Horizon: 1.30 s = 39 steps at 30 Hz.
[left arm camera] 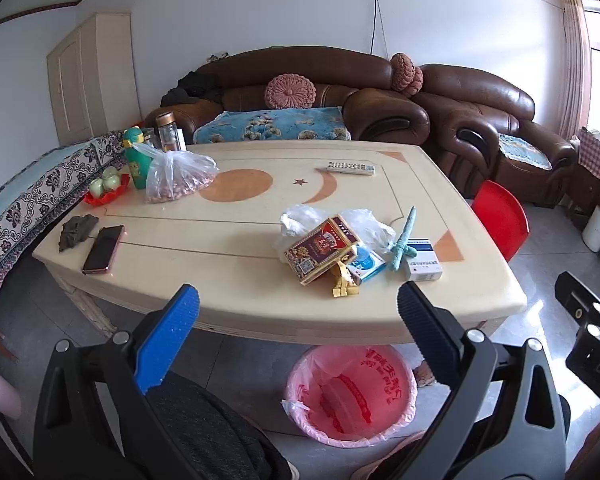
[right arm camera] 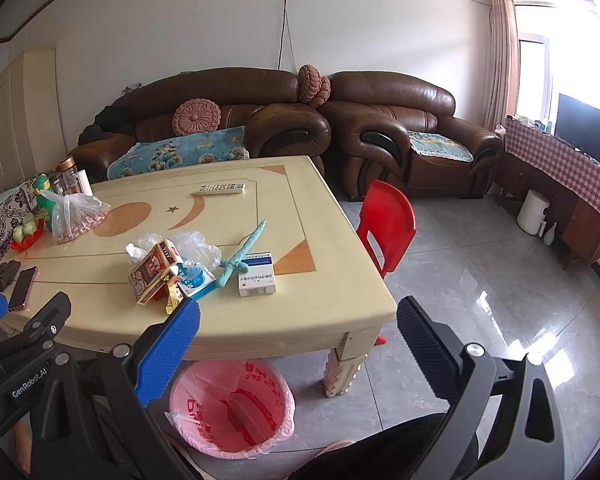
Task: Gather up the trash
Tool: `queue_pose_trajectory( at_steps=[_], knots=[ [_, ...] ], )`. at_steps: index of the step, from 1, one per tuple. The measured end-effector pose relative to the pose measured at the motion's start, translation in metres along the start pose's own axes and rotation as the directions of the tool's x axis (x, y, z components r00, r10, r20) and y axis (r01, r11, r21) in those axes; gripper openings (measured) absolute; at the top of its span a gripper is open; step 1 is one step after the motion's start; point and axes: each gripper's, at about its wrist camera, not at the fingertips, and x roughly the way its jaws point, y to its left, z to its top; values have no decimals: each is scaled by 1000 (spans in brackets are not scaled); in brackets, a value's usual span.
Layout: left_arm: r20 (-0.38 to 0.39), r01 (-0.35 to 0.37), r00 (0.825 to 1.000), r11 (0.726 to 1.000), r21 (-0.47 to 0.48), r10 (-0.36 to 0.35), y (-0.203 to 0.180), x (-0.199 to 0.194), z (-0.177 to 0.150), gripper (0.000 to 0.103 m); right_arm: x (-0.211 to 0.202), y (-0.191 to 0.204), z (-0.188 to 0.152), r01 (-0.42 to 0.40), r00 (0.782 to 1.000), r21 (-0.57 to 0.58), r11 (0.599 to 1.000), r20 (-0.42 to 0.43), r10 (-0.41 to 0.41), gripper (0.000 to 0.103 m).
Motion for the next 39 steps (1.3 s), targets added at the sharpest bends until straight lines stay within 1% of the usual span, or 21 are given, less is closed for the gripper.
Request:
queue_pose_trajectory(
  at_steps=[3, 4, 17, 26, 27, 30, 32, 39],
  knots=[
    [-12, 13, 1000, 1000, -4, -13, 1, 3, 2, 97, 0, 0, 0, -1, 1000, 1, 1000, 1, 1, 97],
    [-11, 17, 1000, 1000, -6, -17, 4, -2, -3, 97, 0, 0, 0, -1, 1000, 1, 1000, 0, 1, 97],
    [-27, 17, 999, 1000, -9, -18, 6, 0, -5, 97, 3, 1, 1, -6, 1000, 5, 1000, -3, 6, 97],
    [-37, 22, 999, 1000, -5, -23, 10, 4, -5, 97, -2, 4, -3, -8, 1000, 7, 1000, -6, 8, 97],
    [-35, 19, 999, 1000, -6, -20, 5, 2, -6, 97, -2, 3, -2, -7, 1000, 5, 1000, -4, 7, 97],
    [-42, 20, 999, 1000, -4, -21, 5, 4, -7, 97, -3, 6, 2, -6, 1000, 3, 1000, -13, 6, 97],
    [-48, 20, 999, 1000, -3, -20, 5, 6, -8, 97, 12, 6, -1, -10, 1000, 5, 1000, -20, 11, 97],
    [-71, 20, 997, 1000, 4, -19, 2, 18, -8, 97, 26, 5, -3, -14, 999, 8, 1000, -40, 14, 97]
  ],
)
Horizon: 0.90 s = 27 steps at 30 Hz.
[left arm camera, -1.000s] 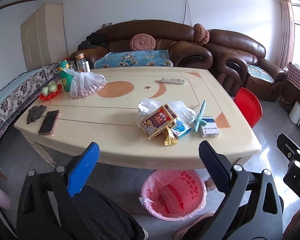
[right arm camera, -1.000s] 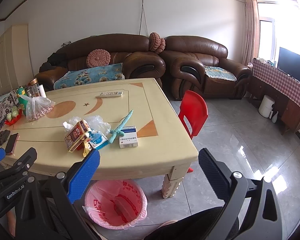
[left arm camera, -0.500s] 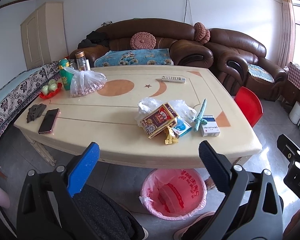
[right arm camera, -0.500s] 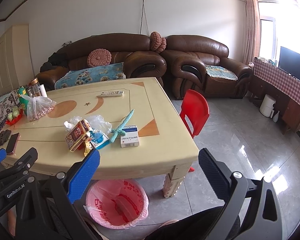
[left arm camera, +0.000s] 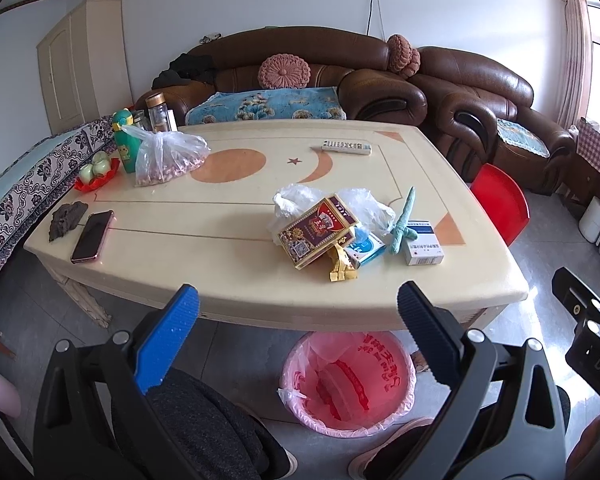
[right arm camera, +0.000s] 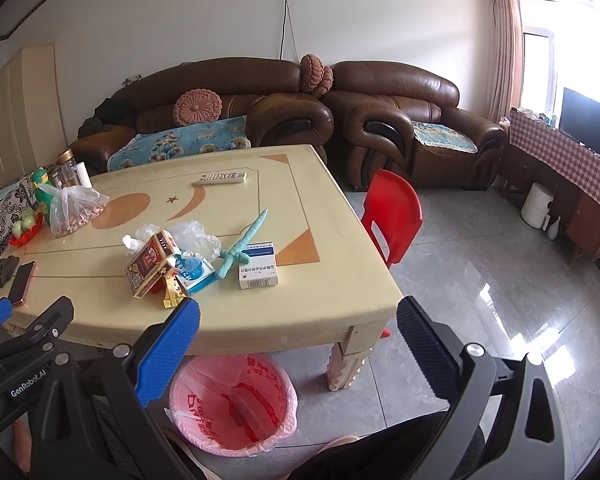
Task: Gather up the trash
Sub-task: 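Reach the left tool to the yellow card box while the right tool reaches the teal toy sword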
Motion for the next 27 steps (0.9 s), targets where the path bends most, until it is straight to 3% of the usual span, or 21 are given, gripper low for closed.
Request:
queue_pose_trajectory(
  at_steps=[13, 16, 20, 24, 27],
  knots=[
    [-32, 10, 999, 1000, 0, -10, 17, 35, 10, 97, 46, -1, 6, -26, 1000, -70, 997, -16, 25, 97],
    [-51, 24, 998, 999, 46, -22, 16, 53, 15, 97, 70, 2, 6, -40, 997, -96, 995, -68, 34, 97],
    [-98, 88, 992, 989, 117, -77, 18, 83, 19, 97, 108, -5, 10, -141, 979, -38, 989, -156, 133, 97],
    [-142, 173, 978, 970, 172, -150, 20, 112, 28, 97, 138, -3, 26, -166, 970, -32, 986, -184, 158, 97],
    [-154, 179, 978, 954, 242, -144, 18, 131, 32, 97, 158, 5, 42, -205, 960, -22, 979, -197, 197, 97]
  ],
)
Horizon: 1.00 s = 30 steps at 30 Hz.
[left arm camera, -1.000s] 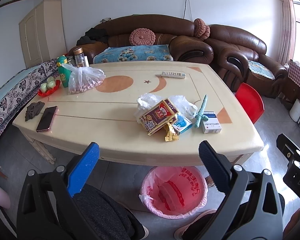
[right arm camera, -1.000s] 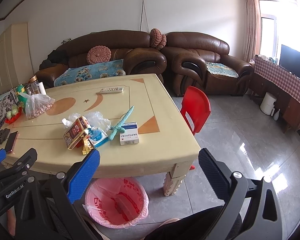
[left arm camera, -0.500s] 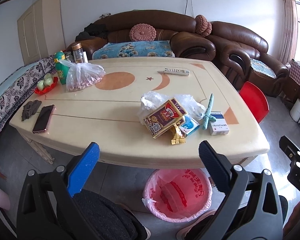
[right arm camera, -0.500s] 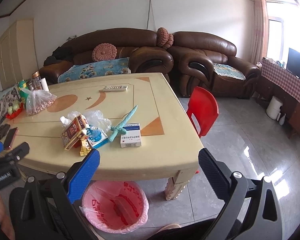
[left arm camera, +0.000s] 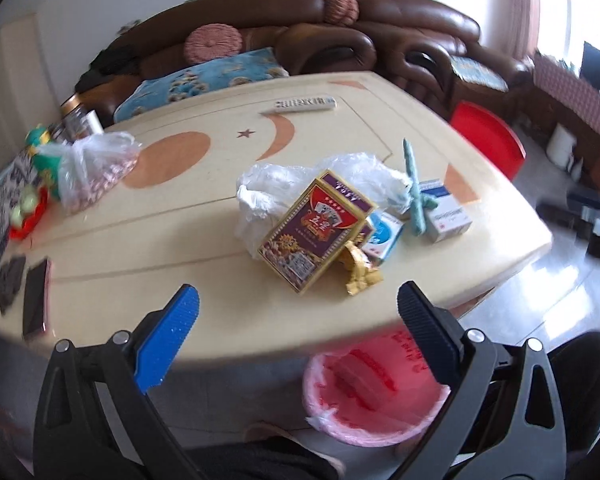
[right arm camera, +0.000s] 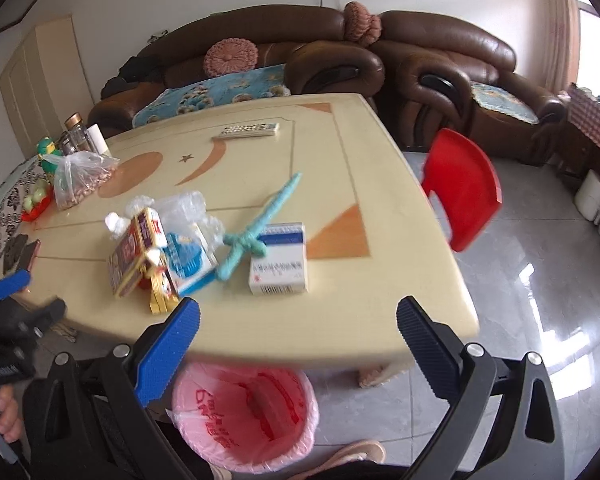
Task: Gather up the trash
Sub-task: 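Reach the left tool to the yellow card box while the right tool reaches the teal toy sword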
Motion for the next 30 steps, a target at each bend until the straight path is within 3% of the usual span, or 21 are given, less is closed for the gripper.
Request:
queue_pose_trajectory(
  at_steps=[9, 17, 23, 27, 30],
  knots=[
    [-28, 23, 999, 984, 179, -18, -12, 49, 10, 97, 63, 3, 42, -87, 994, 44, 995, -62, 90, 97],
    [-37, 104, 994, 964, 245, -98, -1, 78, 29, 97, 132, -2, 80, -190, 965, 116, 975, -160, 208, 95],
    [-84, 216, 976, 951, 224, -202, 21, 100, 38, 97, 177, -3, 92, -215, 939, 164, 963, -237, 250, 90],
    [-88, 310, 951, 918, 246, -297, 28, 100, 31, 97, 190, -2, 88, -245, 919, 195, 950, -264, 291, 90],
    [-98, 325, 946, 901, 286, -310, 23, 105, 26, 97, 197, 1, 91, -247, 917, 192, 950, -270, 293, 90]
  ],
)
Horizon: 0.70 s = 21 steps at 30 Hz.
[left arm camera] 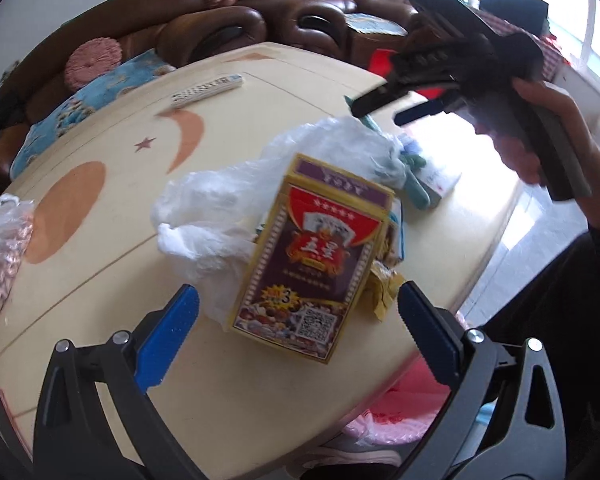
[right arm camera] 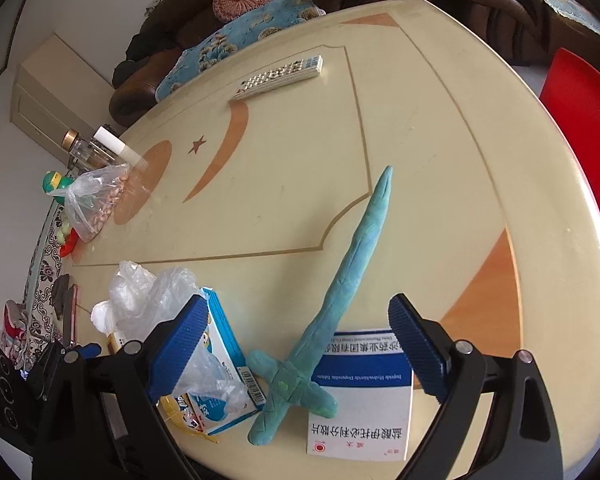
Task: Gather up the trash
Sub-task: 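Reach the left tool to the yellow card box while the right tool reaches the teal toy sword, then close the left tool on the card box while the right tool closes on the sword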
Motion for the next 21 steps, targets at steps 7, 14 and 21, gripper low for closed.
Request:
queue_pose_trajectory(
  at_steps=[7, 14, 21],
  knots=[
    [-11, 49, 999, 998, 32, -49, -4, 11, 6, 97, 7, -1, 7, -35, 999, 20, 999, -16, 35, 90],
    [-5, 139, 990, 989, 42, -139, 2, 17, 12, 97, 23, -5, 6, -32, 999, 39, 999, -42, 34, 90],
    [-29, 128, 992, 990, 58, -126, 0, 25, 6, 97, 27, -6, 6, -36, 998, 35, 999, -47, 37, 76]
  ],
)
